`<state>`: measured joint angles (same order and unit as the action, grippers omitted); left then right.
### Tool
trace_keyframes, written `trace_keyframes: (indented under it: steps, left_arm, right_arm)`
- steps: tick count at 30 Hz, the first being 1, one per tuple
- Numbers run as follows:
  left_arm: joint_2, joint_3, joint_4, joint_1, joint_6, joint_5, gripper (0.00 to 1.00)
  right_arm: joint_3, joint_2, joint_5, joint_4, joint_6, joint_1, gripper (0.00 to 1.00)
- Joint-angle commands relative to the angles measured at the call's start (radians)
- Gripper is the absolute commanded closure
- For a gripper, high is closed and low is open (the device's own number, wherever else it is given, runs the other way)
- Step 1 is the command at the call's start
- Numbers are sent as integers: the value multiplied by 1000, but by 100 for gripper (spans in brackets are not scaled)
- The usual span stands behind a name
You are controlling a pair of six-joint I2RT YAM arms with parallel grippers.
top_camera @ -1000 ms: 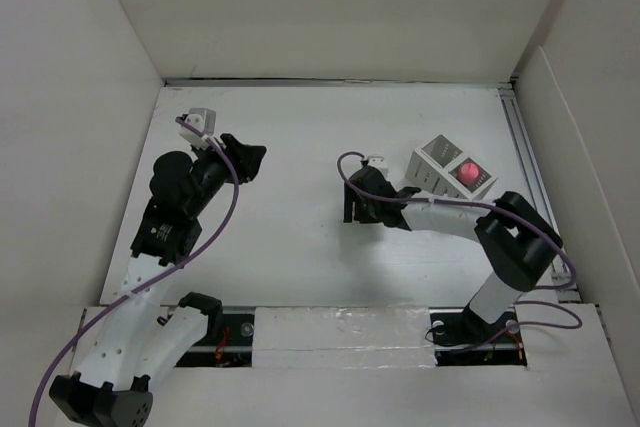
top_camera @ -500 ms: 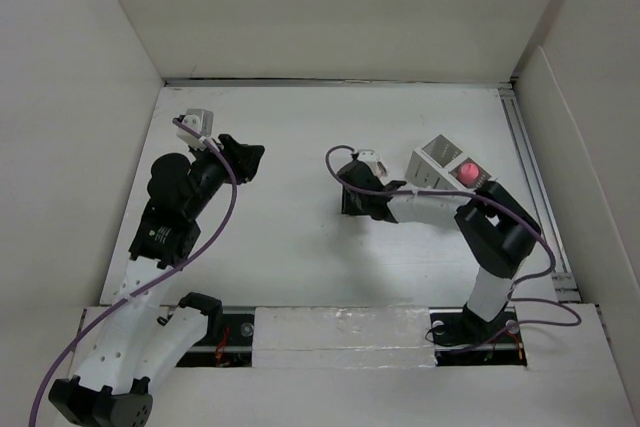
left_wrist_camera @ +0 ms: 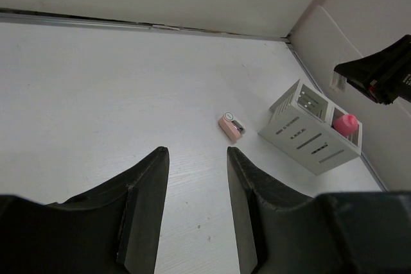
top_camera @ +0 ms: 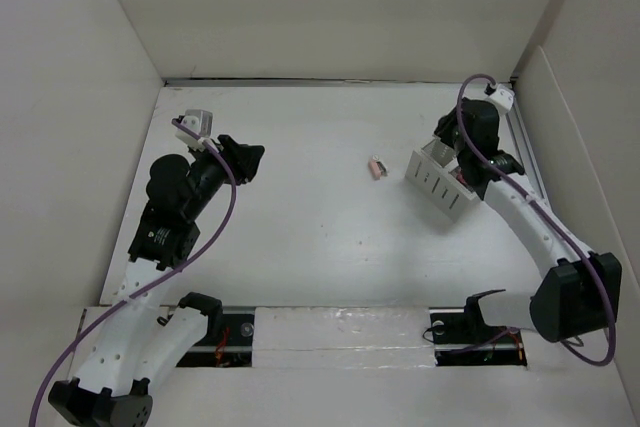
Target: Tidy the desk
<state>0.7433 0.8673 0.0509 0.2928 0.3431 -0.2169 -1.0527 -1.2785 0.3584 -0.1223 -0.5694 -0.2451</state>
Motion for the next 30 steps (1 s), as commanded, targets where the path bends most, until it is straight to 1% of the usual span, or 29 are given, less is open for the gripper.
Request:
trace_keyframes:
  steps: [1, 2, 5, 6, 8, 9, 11, 12, 13, 14, 15, 16, 18, 19, 20, 22, 23, 24, 27, 28, 29, 30]
  left_arm:
    - [-12, 16, -33, -1, -6, -15, 63]
    - [-12, 16, -29, -1, -4, -13, 63]
    - [-19, 12, -31, -1, -7, -13, 63]
    - [-22, 12, -31, -1, -6, -9, 63]
    - [-21, 13, -28, -1, -9, -3, 63]
    - [-19, 15, -26, -1, -9, -4, 63]
    - [-21, 13, -29, -1, -9, -12, 63]
    - [-21, 13, -31, -1, -9, -9, 63]
    - [-18, 16, -31, -1, -9, -6, 63]
    - [-16, 16, -29, -1, -7, -6, 63]
    - [-9, 16, -28, -1, -9, -9, 63]
    - [-10, 18, -26, -1, -9, -9, 63]
    - [-15, 16, -29, -1, -9, -9, 63]
    - [-15, 18, -29, -1, -9, -6, 63]
    - [-15, 16, -29, -1, -9, 1, 63]
    - [-12, 16, -26, -1, -9, -1, 63]
    - [-16, 16, -28, -1, -9, -6, 63]
    - [-18, 13, -28, -1, -9, -6, 63]
    - [-12, 18, -28, -1, -10, -1, 63]
    - [-10, 19, -26, -1, -10, -2, 63]
    - [-15, 16, -29, -1, -10, -7, 63]
    - [-15, 16, -29, -1, -9, -7, 63]
  right_arm:
    - [-26, -45, -32, 6, 9, 50, 72]
    - [-33, -59, -44, 7, 8, 81, 71]
    - [-53, -77, -76, 4, 3, 102, 57]
    - [-55, -76, -73, -2, 2, 102, 46]
    - [-53, -65, -67, -5, -1, 102, 35]
    - [-50, -50, -68, -1, -1, 102, 28]
    - [-44, -30, -88, 1, -3, 90, 27]
    - [-32, -19, -91, 15, -1, 60, 28]
    - [-21, 7, -99, 27, 5, 38, 31]
    - [-12, 16, -110, 41, 12, 14, 37]
    - [-4, 21, -121, 67, 25, -15, 56]
    - [6, 16, -133, 75, 43, -76, 66]
    - [2, -11, -139, 66, 52, -134, 82]
    - [2, -30, -151, 64, 57, -173, 83]
    - [6, -82, -154, 64, 55, -189, 84]
    - [3, -142, -167, 62, 55, -209, 78]
    - [-15, -204, -164, 50, 57, -223, 65]
    - [-15, -231, -164, 46, 59, -223, 56]
    - [-41, -321, -154, 49, 62, -232, 33]
    - [-50, -338, -147, 49, 65, -223, 30]
    - [-84, -402, -119, 46, 74, -223, 24]
    - [-84, -403, -119, 46, 74, -223, 24]
